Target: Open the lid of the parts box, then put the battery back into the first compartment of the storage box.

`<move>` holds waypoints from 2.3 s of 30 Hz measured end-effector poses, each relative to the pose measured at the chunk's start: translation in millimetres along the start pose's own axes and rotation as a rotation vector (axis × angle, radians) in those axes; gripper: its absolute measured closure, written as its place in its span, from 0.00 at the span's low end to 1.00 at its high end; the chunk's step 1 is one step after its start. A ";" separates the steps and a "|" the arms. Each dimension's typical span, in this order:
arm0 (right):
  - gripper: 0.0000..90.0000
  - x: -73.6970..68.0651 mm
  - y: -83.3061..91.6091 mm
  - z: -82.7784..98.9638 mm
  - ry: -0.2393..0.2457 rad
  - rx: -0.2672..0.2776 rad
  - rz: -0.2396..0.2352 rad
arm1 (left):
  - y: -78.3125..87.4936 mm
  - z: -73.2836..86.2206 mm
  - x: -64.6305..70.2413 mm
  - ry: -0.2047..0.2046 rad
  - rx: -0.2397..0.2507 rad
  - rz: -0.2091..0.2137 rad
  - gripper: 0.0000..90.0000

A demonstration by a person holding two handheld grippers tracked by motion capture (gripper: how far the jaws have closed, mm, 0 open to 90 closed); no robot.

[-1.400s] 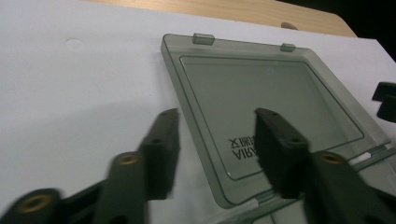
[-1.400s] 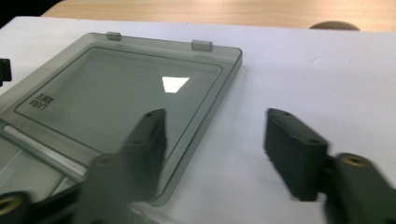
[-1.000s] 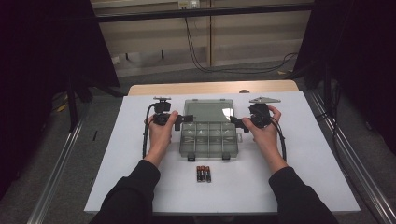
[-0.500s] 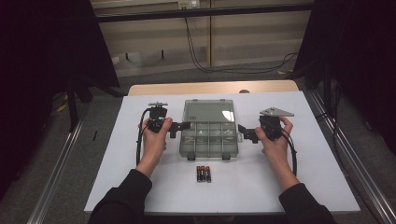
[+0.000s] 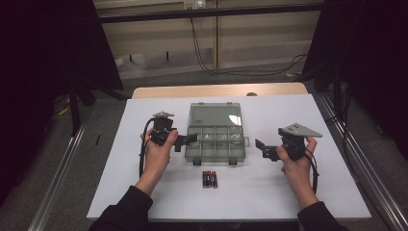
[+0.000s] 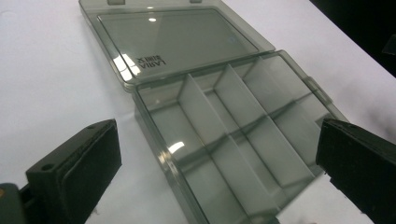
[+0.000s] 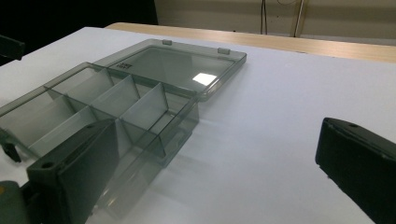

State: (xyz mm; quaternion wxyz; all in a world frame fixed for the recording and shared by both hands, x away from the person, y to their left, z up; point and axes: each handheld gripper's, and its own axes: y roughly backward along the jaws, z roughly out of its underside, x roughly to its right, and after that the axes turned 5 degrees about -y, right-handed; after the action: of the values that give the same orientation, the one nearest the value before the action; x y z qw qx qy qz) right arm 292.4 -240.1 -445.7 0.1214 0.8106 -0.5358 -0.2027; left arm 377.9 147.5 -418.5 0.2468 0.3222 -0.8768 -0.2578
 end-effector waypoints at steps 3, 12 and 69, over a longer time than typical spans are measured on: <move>0.00 -1.1 10.5 5.8 0.016 0.003 0.010 | 4.6 3.8 5.2 -0.016 -0.005 -0.001 0.01; 0.00 9.0 41.7 16.5 0.010 0.033 0.035 | 6.8 17.8 24.1 -0.055 -0.026 0.005 0.02; 0.02 30.3 111.6 62.9 -0.008 0.058 0.142 | -7.6 66.2 85.7 -0.012 -0.272 -0.036 0.62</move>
State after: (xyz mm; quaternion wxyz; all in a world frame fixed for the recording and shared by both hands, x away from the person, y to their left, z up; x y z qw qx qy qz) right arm 182.5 -310.8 -461.4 0.1097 0.7728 -0.5983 -0.1811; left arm 284.1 102.5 -449.6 0.2783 0.3002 -0.8292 -0.3805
